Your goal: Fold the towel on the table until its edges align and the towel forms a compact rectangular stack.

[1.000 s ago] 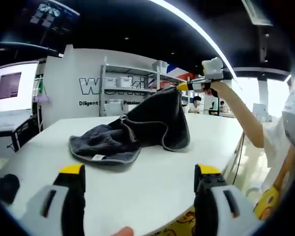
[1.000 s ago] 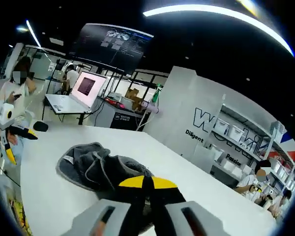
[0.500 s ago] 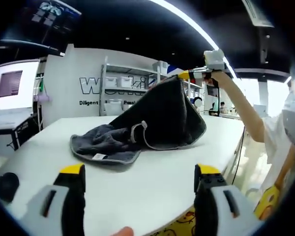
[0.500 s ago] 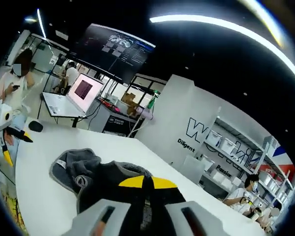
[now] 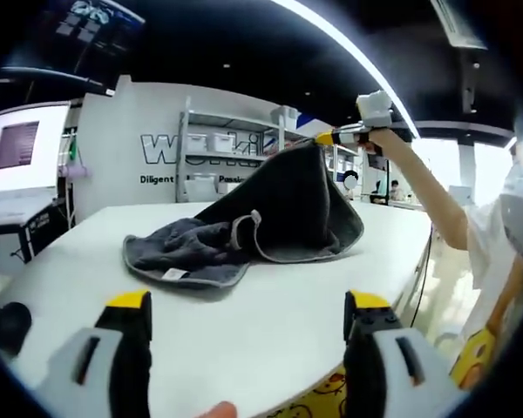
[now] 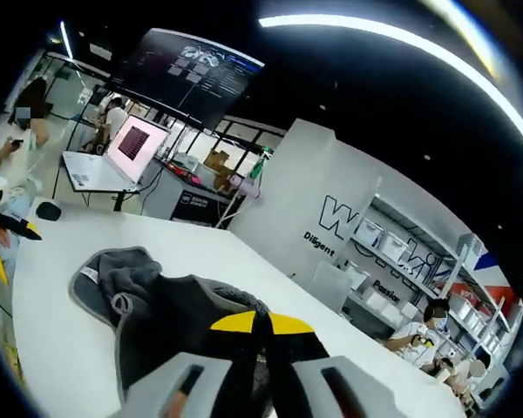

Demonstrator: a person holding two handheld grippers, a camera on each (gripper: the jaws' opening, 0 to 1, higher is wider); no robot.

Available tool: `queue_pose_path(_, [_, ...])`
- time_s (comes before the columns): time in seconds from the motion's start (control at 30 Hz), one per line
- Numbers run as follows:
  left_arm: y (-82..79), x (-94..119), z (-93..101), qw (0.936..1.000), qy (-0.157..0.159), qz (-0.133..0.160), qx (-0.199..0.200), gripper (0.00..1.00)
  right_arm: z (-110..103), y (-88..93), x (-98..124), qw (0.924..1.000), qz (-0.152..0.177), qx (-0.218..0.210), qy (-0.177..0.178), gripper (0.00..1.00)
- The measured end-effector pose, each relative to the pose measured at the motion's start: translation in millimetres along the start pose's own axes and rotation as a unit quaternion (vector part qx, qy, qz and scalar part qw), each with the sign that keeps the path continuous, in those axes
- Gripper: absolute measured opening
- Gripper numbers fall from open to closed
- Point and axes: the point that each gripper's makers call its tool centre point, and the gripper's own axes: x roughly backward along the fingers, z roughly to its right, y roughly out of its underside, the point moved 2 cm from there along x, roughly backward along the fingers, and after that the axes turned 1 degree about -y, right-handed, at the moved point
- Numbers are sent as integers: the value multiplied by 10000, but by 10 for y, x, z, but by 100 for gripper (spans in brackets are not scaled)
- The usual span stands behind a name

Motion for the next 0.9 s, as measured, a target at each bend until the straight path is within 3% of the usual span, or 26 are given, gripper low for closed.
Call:
queue_pose_path(0.37, [43, -36, 3, 10000, 1, -60, 38, 96, 440, 495, -352, 9959, -777, 107, 449, 3])
queue_pose_path(0.9, [56, -26, -58, 9999, -77, -109, 76, 96, 596, 1389, -928, 9823, -1810, -206, 446, 3])
